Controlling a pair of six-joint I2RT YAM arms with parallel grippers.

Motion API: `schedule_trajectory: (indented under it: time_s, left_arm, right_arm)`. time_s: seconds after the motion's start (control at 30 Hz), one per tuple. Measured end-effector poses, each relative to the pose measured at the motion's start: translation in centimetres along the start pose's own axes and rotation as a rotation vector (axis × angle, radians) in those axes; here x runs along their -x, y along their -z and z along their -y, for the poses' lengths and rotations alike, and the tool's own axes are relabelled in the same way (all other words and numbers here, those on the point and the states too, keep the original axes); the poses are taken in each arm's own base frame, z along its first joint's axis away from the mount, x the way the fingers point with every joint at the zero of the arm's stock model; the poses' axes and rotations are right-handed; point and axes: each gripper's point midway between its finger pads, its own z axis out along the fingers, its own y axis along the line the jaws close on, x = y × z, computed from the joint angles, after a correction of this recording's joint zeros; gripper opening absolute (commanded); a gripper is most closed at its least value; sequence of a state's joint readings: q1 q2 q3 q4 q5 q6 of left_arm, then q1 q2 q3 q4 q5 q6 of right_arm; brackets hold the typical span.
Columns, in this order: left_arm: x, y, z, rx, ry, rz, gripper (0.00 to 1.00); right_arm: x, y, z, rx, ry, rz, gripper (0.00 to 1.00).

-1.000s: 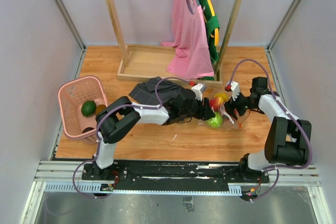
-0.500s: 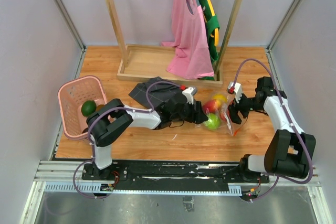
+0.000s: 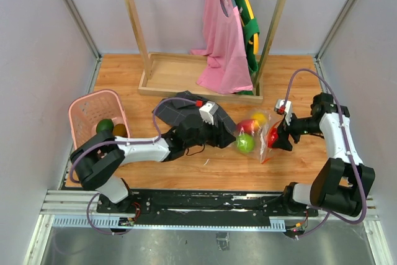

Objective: Open the zip-top bag and remove the fake food
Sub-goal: Pick up the fake fruit from the zipper food storage bag.

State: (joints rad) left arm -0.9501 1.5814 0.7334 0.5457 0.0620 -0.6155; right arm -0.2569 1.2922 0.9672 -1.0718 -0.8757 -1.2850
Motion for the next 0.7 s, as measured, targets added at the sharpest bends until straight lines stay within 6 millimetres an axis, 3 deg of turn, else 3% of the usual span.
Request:
schedule_trajectory:
  time_s: [0.3, 0.5, 0.7]
  left_arm:
    - [2.7, 4.0, 1.4, -0.038, -0.032, 0.118, 0.72]
    - [3.5, 7.0, 1.2, -0.043, -0.036, 0.203, 0.81]
    - [4.2, 9.4, 1.4, -0.066, -0.031, 0.273, 0.82]
  right_arm:
    - [0.9, 1.0, -1.7, 0.044, 0.028, 0.053, 0.23]
    - [1.2, 1.7, -2.3, 0.052, 0.025, 0.091, 0.22]
    - [1.4, 2.1, -2.6, 0.055, 0.018, 0.111, 0.22]
